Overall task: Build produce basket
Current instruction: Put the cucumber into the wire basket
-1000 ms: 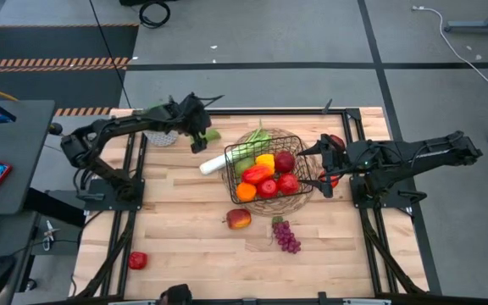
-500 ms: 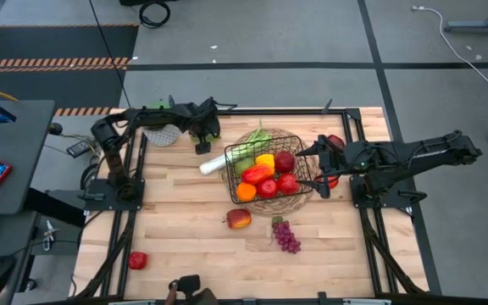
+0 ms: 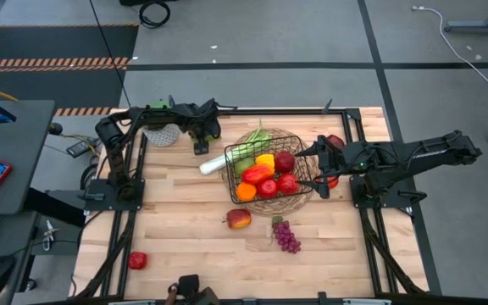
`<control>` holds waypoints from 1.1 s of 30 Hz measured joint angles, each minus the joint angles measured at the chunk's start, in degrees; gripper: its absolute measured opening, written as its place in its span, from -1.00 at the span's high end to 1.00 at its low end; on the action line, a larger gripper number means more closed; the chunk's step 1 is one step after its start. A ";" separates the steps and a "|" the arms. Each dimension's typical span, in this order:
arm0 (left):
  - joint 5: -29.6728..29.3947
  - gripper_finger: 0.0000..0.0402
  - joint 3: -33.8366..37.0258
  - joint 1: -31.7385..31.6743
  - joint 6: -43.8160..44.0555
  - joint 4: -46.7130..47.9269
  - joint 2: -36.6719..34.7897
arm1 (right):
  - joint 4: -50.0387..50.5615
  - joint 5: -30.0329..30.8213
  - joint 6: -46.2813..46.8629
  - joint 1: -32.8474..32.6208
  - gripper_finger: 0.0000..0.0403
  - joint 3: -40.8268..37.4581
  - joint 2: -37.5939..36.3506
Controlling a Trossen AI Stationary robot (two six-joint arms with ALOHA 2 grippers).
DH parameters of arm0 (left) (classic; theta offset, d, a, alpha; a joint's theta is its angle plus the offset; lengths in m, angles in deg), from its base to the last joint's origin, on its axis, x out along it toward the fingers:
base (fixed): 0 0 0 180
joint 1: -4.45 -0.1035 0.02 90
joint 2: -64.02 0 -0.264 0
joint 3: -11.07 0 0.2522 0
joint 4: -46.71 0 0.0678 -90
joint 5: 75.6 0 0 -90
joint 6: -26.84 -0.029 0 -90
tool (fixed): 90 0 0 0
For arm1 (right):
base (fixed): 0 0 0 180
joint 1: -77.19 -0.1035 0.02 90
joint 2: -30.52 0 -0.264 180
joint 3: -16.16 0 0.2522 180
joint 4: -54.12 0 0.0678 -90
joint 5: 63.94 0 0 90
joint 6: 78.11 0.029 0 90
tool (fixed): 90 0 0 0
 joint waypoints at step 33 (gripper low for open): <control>14.36 0.23 -13.73 7.91 6.28 3.49 -19.25 | 0.07 0.00 0.00 0.00 -0.99 0.00 0.00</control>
